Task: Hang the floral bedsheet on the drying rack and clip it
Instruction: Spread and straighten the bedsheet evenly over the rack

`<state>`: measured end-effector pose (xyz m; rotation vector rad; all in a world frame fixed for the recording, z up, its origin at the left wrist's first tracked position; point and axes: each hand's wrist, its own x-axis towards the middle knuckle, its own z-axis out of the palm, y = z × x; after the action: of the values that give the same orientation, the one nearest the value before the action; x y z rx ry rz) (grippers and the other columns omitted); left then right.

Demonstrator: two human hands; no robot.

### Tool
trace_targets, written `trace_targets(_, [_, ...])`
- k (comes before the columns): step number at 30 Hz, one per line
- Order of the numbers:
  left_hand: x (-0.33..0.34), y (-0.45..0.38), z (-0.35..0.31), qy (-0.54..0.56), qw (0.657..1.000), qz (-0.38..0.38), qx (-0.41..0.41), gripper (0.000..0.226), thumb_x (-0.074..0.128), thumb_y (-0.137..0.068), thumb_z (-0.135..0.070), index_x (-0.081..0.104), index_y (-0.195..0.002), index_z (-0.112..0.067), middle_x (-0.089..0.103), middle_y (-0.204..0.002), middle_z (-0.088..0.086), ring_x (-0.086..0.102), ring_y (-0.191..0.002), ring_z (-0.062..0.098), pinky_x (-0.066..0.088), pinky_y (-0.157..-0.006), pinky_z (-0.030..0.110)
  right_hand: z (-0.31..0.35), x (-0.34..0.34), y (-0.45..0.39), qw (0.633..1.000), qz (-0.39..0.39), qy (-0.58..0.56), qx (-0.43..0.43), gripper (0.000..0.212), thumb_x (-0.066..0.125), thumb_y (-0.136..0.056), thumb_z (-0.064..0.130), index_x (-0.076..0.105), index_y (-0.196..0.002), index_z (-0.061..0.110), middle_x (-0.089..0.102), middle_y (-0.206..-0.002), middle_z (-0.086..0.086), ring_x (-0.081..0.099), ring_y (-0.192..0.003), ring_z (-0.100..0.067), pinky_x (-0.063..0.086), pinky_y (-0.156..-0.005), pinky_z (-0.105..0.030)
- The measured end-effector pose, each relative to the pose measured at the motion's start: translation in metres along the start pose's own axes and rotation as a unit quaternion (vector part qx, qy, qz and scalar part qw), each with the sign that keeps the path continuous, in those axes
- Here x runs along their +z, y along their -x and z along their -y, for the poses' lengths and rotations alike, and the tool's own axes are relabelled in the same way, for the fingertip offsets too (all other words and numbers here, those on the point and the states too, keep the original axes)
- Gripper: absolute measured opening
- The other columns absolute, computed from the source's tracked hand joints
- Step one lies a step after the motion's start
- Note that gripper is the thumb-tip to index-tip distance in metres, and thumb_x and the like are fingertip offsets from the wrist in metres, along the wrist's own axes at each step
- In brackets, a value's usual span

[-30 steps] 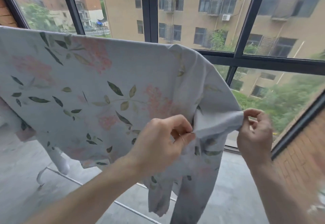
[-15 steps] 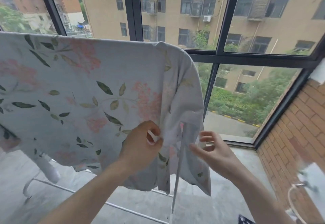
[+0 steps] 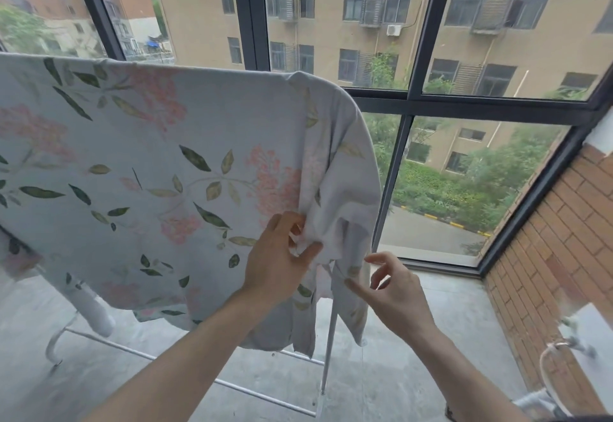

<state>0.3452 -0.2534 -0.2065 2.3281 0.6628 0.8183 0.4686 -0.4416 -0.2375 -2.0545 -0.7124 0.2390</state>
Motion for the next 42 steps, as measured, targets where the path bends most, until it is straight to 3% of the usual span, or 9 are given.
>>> trace_targets(6, [-0.026, -0.007, -0.022, 0.119, 0.992, -0.037, 0.010, 0.018, 0.065, -0.101, -0.023, 0.055, -0.087, -0.030, 0.065, -0.078, -0.014, 0.063, -0.075, 0.009, 0.051, -0.065, 0.028, 0.002, -0.002, -0.033, 0.996, -0.015, 0.092, -0.006, 0.019, 0.070, -0.087, 0.051, 0.070, -0.086, 0.032, 0.069, -0.059, 0.012, 0.066, -0.058, -0.006, 0.053, -0.057, -0.033])
trace_targets(12, [-0.066, -0.008, -0.076, 0.233, 0.970, 0.041, 0.048, 0.014, 0.060, -0.104, -0.019, 0.058, -0.090, -0.017, 0.051, -0.057, -0.010, 0.036, -0.048, 0.008, 0.030, -0.046, 0.022, -0.002, -0.051, -0.094, 0.984, -0.108, -0.132, 0.045, 0.005, 0.064, -0.098, 0.016, 0.069, -0.098, 0.018, 0.080, -0.093, -0.004, 0.077, -0.077, -0.014, 0.061, -0.061, -0.035])
trace_targets(17, [-0.050, -0.011, -0.119, 0.212, 0.961, 0.146, 0.097, 0.011, 0.062, -0.104, -0.023, 0.059, -0.093, -0.021, 0.066, -0.069, -0.010, 0.044, -0.051, 0.008, 0.038, -0.051, 0.021, 0.012, -0.059, -0.081, 0.974, -0.033, -0.221, 0.035, 0.059, 0.071, -0.097, 0.020, 0.041, -0.148, 0.022, 0.063, -0.132, 0.005, 0.069, -0.109, -0.020, 0.064, -0.081, -0.046])
trace_targets(22, [-0.020, -0.030, -0.137, 0.211, 0.950, 0.216, 0.075, 0.010, 0.067, -0.101, -0.029, 0.067, -0.094, -0.022, 0.074, -0.088, -0.006, 0.066, -0.075, 0.010, 0.053, -0.067, 0.025, 0.003, -0.054, -0.008, 0.923, -0.103, -0.363, 0.074, 0.026, 0.047, -0.104, 0.006, 0.067, -0.118, 0.014, 0.074, -0.112, -0.012, 0.071, -0.096, -0.027, 0.057, -0.077, -0.036])
trace_targets(25, [-0.001, -0.038, -0.149, 0.195, 0.935, 0.285, 0.079, 0.007, 0.065, -0.102, -0.027, 0.069, -0.097, -0.023, 0.072, -0.094, -0.010, 0.063, -0.080, 0.002, 0.047, -0.069, 0.013, 0.005, -0.051, 0.021, 0.908, -0.098, -0.403, 0.059, 0.049, 0.035, -0.109, 0.034, 0.082, -0.094, 0.035, 0.079, -0.101, 0.001, 0.073, -0.093, -0.016, 0.060, -0.075, -0.028])
trace_targets(28, [0.005, -0.048, -0.156, 0.097, 0.934, 0.327, 0.108, 0.017, 0.059, -0.103, -0.024, 0.074, -0.110, -0.023, 0.074, -0.110, -0.011, 0.066, -0.097, 0.007, 0.049, -0.077, 0.015, 0.005, -0.052, 0.024, 0.916, -0.103, -0.386, 0.037, 0.036, 0.045, -0.098, 0.045, 0.081, -0.094, 0.044, 0.079, -0.100, 0.010, 0.072, -0.095, -0.009, 0.059, -0.083, -0.030])
trace_targets(32, [-0.017, -0.065, -0.143, 0.025, 0.974, 0.164, 0.153, 0.016, 0.062, -0.095, -0.029, 0.077, -0.100, -0.028, 0.076, -0.096, -0.012, 0.069, -0.087, 0.011, 0.058, -0.079, 0.033, -0.014, -0.059, 0.005, 0.931, -0.190, -0.308, 0.041, 0.007, 0.072, -0.095, 0.016, 0.077, -0.093, 0.021, 0.077, -0.086, 0.001, 0.068, -0.084, -0.020, 0.056, -0.079, -0.041])
trace_targets(37, [-0.073, -0.100, -0.131, -0.054, 0.960, -0.095, 0.259, 0.018, 0.069, -0.089, -0.026, 0.071, -0.106, -0.028, 0.066, -0.118, -0.012, 0.059, -0.112, 0.013, 0.044, -0.099, 0.031, -0.021, -0.069, -0.017, 0.922, -0.259, -0.275, 0.084, 0.020, 0.065, -0.101, 0.025, 0.071, -0.083, 0.018, 0.068, -0.076, 0.000, 0.057, -0.069, -0.013, 0.045, -0.064, -0.033])
trace_targets(42, [-0.112, -0.149, -0.109, -0.154, 0.963, -0.059, 0.215, 0.036, 0.057, -0.098, -0.031, 0.062, -0.134, -0.029, 0.061, -0.139, -0.006, 0.047, -0.132, 0.022, 0.025, -0.113, 0.038, 0.000, -0.091, -0.049, 0.905, -0.325, -0.267, 0.061, 0.027, 0.064, -0.100, 0.034, 0.070, -0.082, 0.016, 0.067, -0.075, 0.000, 0.056, -0.068, -0.014, 0.046, -0.062, -0.031])
